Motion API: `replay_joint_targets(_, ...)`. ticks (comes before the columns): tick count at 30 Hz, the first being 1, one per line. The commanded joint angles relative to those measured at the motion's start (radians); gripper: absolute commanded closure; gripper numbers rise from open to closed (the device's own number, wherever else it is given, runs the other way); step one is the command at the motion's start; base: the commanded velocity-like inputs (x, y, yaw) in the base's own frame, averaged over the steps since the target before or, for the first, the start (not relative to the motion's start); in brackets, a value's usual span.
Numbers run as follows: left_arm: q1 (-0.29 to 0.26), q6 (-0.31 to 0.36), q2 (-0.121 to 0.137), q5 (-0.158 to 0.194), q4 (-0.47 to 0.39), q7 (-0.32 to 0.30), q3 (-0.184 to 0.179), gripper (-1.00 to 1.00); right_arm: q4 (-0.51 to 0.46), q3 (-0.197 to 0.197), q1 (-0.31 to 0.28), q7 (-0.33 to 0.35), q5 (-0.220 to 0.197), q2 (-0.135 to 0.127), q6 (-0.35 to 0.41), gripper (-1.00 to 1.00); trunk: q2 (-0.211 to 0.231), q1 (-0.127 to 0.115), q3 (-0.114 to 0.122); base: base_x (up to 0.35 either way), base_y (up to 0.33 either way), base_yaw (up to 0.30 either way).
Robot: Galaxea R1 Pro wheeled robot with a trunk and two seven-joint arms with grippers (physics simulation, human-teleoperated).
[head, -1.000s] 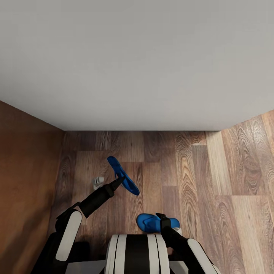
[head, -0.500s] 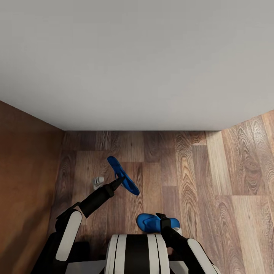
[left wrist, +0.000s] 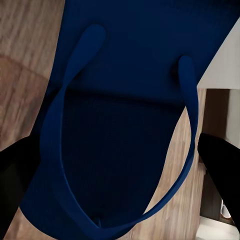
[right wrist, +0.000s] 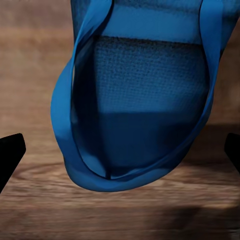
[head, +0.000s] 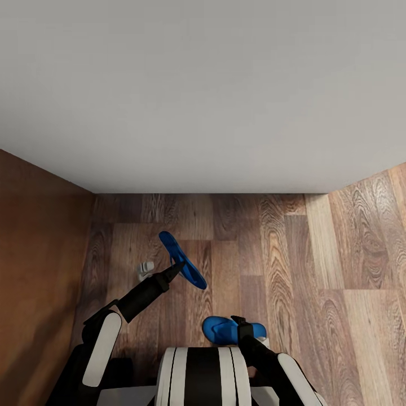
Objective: In the bedroom, move the book from the bed onto either nightstand, and place the two sandals side by side next to the bed.
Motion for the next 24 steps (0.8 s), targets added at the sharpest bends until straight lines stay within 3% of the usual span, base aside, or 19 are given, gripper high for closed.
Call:
replay_joint_targets(1,0.0,0.008,-0.001,0.005,0.0,-0.003,0.002,1.0,-0.001,-0.001,0.0,-0.006,-0.005,0.0,0.001,-1.0,0.0,0.0,0.0,0.0,0.0,0.0)
replay_joint_targets(24,0.0,0.008,-0.001,0.006,0.0,-0.004,0.002,1.0,-0.001,-0.002,0.0,-0.002,-0.003,0.001,-0.019,-1.0,-0.001,0.002,0.0,0.0,0.0,0.0)
